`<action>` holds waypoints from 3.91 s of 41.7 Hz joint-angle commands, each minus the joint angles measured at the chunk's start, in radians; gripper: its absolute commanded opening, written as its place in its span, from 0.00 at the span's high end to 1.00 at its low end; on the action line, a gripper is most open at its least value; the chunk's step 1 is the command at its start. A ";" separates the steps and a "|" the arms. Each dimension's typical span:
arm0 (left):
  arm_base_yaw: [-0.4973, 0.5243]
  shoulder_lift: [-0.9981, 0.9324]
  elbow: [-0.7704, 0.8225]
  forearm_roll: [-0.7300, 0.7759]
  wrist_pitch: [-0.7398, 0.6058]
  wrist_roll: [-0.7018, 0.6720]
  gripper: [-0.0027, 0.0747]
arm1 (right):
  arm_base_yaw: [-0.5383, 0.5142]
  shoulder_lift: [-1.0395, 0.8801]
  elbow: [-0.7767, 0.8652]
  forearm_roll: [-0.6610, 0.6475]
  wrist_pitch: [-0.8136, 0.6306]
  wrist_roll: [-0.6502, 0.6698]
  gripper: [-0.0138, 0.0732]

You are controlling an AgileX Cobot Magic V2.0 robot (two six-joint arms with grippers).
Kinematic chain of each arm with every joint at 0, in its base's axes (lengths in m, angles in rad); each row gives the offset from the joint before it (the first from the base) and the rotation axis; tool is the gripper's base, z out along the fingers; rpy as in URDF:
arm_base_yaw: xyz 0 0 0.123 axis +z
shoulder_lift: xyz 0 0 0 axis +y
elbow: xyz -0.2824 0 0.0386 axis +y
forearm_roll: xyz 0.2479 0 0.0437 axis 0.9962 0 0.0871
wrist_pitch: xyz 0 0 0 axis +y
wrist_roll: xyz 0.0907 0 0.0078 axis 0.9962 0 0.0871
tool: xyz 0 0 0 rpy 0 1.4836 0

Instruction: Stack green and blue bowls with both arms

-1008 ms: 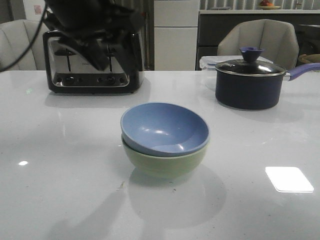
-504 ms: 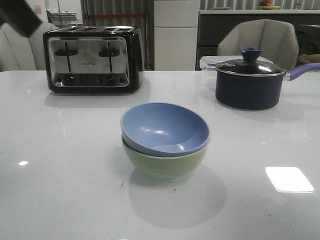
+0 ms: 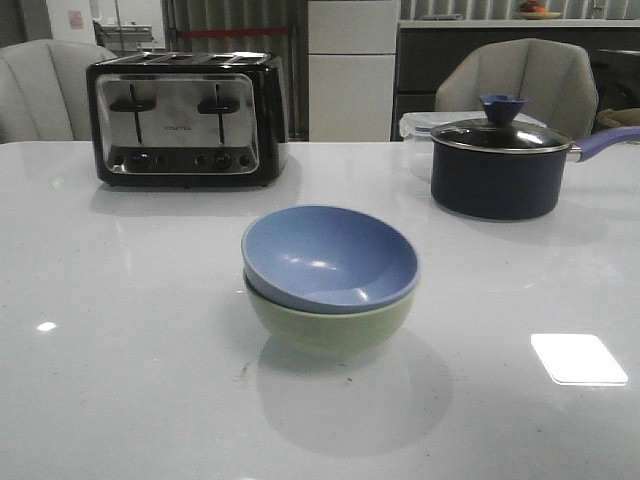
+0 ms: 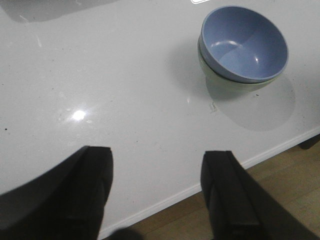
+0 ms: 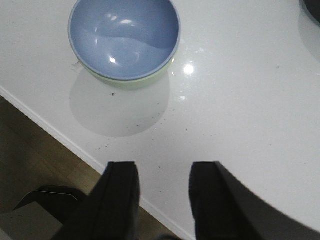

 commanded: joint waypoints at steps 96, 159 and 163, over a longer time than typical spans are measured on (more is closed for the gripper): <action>0.392 -0.356 0.226 -0.121 -0.423 0.132 0.84 | -0.003 -0.007 -0.028 0.000 -0.034 -0.012 0.81; 0.483 -0.659 0.683 -0.080 -0.911 0.130 0.84 | -0.003 -0.007 -0.028 0.000 -0.030 -0.012 0.81; 0.483 -0.657 0.683 -0.080 -0.911 0.130 0.84 | -0.003 -0.007 -0.028 0.000 -0.030 -0.012 0.81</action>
